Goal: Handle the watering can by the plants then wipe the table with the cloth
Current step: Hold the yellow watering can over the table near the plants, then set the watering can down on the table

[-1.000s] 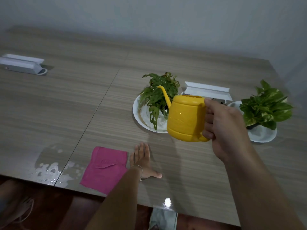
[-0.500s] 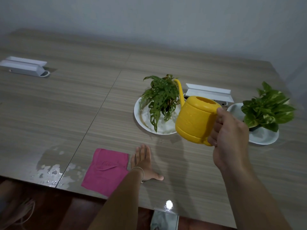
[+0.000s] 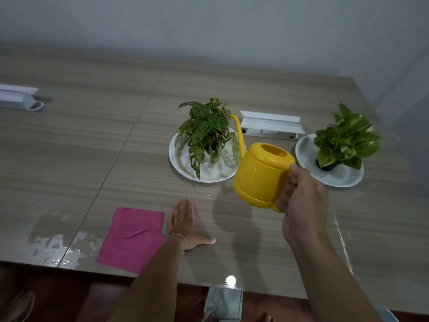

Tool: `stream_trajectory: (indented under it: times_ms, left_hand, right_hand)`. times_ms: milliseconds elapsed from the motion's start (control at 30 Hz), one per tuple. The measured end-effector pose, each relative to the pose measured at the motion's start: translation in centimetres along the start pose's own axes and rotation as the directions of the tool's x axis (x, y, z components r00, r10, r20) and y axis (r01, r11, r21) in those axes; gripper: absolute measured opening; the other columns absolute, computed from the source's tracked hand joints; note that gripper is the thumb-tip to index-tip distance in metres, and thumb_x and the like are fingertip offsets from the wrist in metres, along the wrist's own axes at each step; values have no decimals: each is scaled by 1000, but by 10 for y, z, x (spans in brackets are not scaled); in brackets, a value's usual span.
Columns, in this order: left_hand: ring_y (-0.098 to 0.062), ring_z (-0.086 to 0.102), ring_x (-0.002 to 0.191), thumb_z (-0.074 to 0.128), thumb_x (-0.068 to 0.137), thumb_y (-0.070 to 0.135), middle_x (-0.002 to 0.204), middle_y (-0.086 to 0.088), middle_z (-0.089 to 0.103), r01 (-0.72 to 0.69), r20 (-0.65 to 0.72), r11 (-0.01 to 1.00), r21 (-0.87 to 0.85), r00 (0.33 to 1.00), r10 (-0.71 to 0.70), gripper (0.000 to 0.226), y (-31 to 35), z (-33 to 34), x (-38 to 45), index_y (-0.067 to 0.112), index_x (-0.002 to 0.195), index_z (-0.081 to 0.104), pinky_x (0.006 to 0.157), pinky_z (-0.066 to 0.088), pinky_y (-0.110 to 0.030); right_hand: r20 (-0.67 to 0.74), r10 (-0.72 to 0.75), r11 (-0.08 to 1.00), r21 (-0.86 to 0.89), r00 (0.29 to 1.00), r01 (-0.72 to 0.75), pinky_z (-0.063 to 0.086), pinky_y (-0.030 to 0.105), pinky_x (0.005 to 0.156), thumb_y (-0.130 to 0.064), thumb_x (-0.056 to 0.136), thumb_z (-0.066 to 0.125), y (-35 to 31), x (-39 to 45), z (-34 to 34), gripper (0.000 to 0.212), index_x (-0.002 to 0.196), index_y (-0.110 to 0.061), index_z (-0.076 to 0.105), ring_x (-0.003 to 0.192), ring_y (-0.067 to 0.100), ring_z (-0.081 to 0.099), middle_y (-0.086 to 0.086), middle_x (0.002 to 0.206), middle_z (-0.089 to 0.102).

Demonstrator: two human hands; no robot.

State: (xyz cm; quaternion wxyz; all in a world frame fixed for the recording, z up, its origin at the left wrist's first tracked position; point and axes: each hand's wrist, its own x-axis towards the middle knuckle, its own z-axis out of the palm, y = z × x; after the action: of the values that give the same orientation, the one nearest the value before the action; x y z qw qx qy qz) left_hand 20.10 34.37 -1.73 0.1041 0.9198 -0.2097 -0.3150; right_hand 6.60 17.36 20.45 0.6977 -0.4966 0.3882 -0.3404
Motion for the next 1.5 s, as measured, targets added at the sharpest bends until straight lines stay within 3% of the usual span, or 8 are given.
stream_trajectory:
  times_ms: [167,567,800,900,1067,1233,1433,1500]
  left_hand:
    - [-19,-33,145,61,45,88,159,1,-35,-6,-44,1000,-22,999,5,152,-2,3,0,24,149,-30,121,-13,-43]
    - [-20,-21,150,57,51,93,164,1,-21,-50,-186,999,16,981,52,145,-6,13,-3,24,154,-18,123,-6,-42]
    - [-29,-1,153,78,69,63,166,-12,2,-84,-276,995,-49,959,67,117,4,37,-7,13,155,17,123,4,-43]
    - [-42,23,147,81,77,26,156,-27,29,-184,-355,969,-164,928,116,84,32,59,-20,-3,144,38,121,17,-49]
    - [-41,30,144,81,77,12,151,-25,36,-385,-268,901,-203,906,327,76,116,97,-32,-6,140,44,116,9,-14]
    - [-16,11,149,67,91,27,163,-11,17,-524,-169,835,-167,849,500,76,208,117,-26,6,152,27,117,2,-16]
    - [-21,5,153,57,93,45,166,-9,7,-637,-39,769,54,768,640,84,308,131,-6,10,156,14,117,-2,-17]
    - [-21,2,154,55,92,49,166,-8,3,-659,-5,746,96,749,663,86,341,137,0,12,156,12,121,3,-24]
  right_hand:
    - [-86,10,1000,24,996,-8,20,22,40,-17,100,57,8,3,-21,48,59,-24,32,44,8,22,-9,49,25]
    - [-269,28,999,-9,963,-31,23,33,51,-41,73,63,39,23,-81,48,39,-24,34,46,14,26,-7,46,29]
    - [-331,40,999,19,943,-36,25,32,50,-35,69,62,53,43,-141,43,36,-20,38,42,11,28,-6,42,29]
    - [-365,33,998,-29,930,-47,30,32,50,-36,68,62,58,53,-181,39,36,-21,46,38,10,34,-7,39,36]
    - [-465,29,1000,19,885,-23,27,35,55,-45,62,61,62,68,-239,38,38,-21,45,40,10,32,-8,40,34]
    - [-603,38,999,37,797,-19,28,38,56,-45,60,61,60,97,-293,35,39,-20,48,43,11,33,-7,41,37]
    - [-678,19,1000,27,734,0,26,39,55,-40,66,62,45,143,-339,33,41,-21,49,55,20,34,-4,45,38]
    - [-686,-38,998,-65,726,-10,30,35,53,-29,82,61,45,161,-352,35,55,-7,55,58,21,35,9,56,39]
